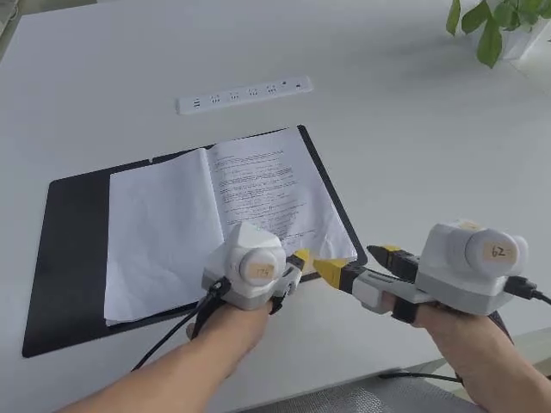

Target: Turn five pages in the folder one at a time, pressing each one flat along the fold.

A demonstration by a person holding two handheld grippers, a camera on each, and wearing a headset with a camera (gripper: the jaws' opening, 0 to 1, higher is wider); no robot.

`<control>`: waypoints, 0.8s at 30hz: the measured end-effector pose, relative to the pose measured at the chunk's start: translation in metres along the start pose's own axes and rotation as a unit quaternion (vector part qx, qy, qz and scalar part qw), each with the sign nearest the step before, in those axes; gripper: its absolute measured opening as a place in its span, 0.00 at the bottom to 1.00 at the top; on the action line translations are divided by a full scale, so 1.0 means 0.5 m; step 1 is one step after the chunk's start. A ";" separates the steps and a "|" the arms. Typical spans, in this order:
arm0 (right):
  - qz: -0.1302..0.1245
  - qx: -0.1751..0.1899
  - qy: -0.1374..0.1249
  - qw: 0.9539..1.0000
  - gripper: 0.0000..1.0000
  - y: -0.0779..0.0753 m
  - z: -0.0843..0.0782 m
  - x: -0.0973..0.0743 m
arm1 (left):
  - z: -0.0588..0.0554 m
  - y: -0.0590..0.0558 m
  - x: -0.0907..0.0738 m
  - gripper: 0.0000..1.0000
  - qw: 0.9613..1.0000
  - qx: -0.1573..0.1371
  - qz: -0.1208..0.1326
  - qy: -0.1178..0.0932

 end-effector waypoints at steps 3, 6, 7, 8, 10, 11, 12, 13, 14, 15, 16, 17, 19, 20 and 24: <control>0.000 0.000 0.001 1.000 0.61 0.000 -0.001 0.000 | 0.000 0.000 -0.001 0.30 1.000 -0.002 0.001 -0.001; -0.001 0.001 0.001 1.000 0.61 0.000 -0.001 -0.001 | 0.000 0.004 -0.001 0.26 1.000 -0.001 0.006 -0.002; -0.001 0.001 0.002 1.000 0.60 0.001 -0.002 -0.001 | 0.000 0.004 -0.001 0.26 1.000 -0.001 0.005 -0.001; -0.001 0.000 0.002 1.000 0.60 0.001 -0.002 0.000 | 0.000 0.005 -0.001 0.25 1.000 -0.002 0.005 -0.002; 0.000 0.000 0.002 1.000 0.60 0.002 -0.001 0.001 | 0.001 0.007 0.000 0.23 1.000 -0.002 0.006 -0.001; 0.000 -0.001 0.003 1.000 0.60 0.002 -0.001 0.001 | 0.002 0.013 -0.001 0.20 1.000 0.003 0.014 -0.001; 0.000 -0.001 0.003 1.000 0.60 0.001 -0.001 0.003 | 0.004 0.022 0.000 0.14 1.000 0.008 0.024 -0.001; 0.000 0.000 0.004 1.000 0.60 0.001 -0.001 0.003 | 0.003 0.022 0.000 0.11 1.000 0.006 0.022 0.002; 0.001 0.000 0.004 1.000 0.60 0.002 -0.001 0.003 | 0.004 0.022 0.000 0.10 1.000 0.010 0.021 0.001; 0.001 0.000 0.004 1.000 0.60 0.002 -0.001 0.004 | 0.003 0.021 -0.001 0.10 1.000 0.011 0.019 0.002; 0.001 -0.001 0.004 1.000 0.60 0.002 0.000 0.005 | 0.003 0.022 -0.001 0.10 1.000 0.012 0.019 0.003; 0.001 0.000 0.004 1.000 0.60 0.002 0.000 0.006 | 0.003 0.022 0.000 0.09 1.000 0.012 0.020 0.003; 0.002 0.002 0.004 1.000 0.60 0.001 0.000 0.008 | 0.003 0.022 0.000 0.09 1.000 0.014 0.024 0.004; 0.002 0.002 0.004 1.000 0.60 0.002 0.000 0.009 | 0.003 0.022 -0.001 0.08 1.000 0.014 0.025 0.004; 0.004 0.002 0.005 1.000 0.59 0.003 0.000 0.015 | 0.003 0.026 0.001 0.06 1.000 0.000 0.030 0.003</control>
Point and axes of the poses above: the centre of the closed fingertips' face, and the gripper's own axes: x roughly forward along the fingers, y roughly to its left, z roughly out of its top, the point moved 4 cm from there along -x, roughly backward along the fingers, and after that the axes turned 3 degrees about -x, right-handed, at the moved point
